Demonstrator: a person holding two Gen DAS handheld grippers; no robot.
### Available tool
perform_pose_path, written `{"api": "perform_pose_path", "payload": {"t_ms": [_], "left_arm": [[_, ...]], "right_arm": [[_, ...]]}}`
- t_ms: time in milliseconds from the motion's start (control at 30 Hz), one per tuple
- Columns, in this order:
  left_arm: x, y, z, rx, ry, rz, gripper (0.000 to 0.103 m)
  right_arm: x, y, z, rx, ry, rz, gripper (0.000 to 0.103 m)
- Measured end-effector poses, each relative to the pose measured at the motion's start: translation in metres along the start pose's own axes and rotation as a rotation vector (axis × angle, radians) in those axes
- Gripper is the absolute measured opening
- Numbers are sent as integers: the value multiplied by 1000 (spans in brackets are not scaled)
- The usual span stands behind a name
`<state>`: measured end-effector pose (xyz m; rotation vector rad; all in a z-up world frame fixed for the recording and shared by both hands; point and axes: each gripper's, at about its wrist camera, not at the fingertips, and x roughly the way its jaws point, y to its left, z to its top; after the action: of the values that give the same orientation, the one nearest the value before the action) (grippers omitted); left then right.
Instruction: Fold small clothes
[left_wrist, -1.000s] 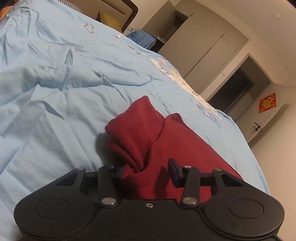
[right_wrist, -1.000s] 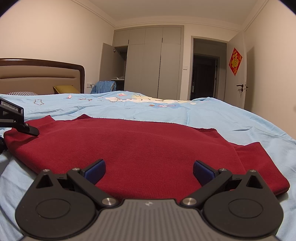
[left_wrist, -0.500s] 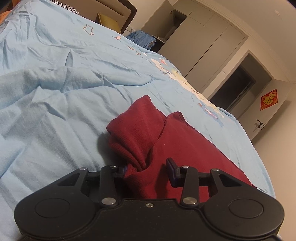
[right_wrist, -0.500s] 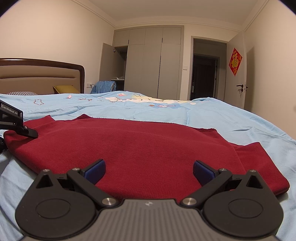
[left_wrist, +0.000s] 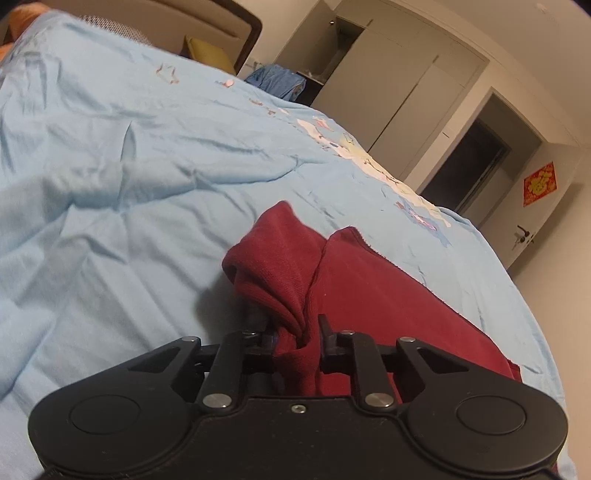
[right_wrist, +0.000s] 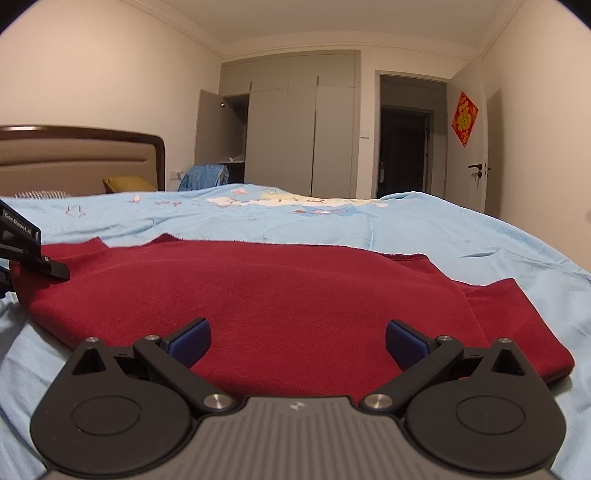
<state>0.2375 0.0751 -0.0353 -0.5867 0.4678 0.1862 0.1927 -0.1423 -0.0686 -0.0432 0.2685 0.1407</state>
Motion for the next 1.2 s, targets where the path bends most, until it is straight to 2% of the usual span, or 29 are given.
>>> {"api": "perform_pose_path", "payload": {"t_ms": [200,333,433,533,667,800,900,967,1100,1200], "left_arm": [[-11,-39,20,144,-50,-54,18],[-20,-84,29,270,-83,-133,17],[-29,-129,25,388,-102,-220,17],[-35,-174,7,493,-100,-319,17],[-37,-221,-30,595,-41,-449,17],[-31,-247,-72,685,65,-527,17],[-21,-249,-101,747,154,-525,19],[-17,-243,-111,751,189,-519,19],[-13,-224,-112,726,242,-544,36],[-18,-220,-109,727,228,-560,51]], "right_arm": [[-26,-22,0,112,-51,-19,103],[-42,-39,6,154,-110,-94,103],[-60,-59,10,224,-192,-259,103],[-74,-83,10,307,-245,-427,103],[-84,-114,2,370,-260,-594,103],[-86,-143,-9,473,-233,-637,103],[-82,-159,-16,540,-218,-619,103],[-78,-162,-21,550,-209,-608,103],[-73,-169,-27,563,-188,-595,103],[-70,-171,-29,571,-177,-593,103]]}}
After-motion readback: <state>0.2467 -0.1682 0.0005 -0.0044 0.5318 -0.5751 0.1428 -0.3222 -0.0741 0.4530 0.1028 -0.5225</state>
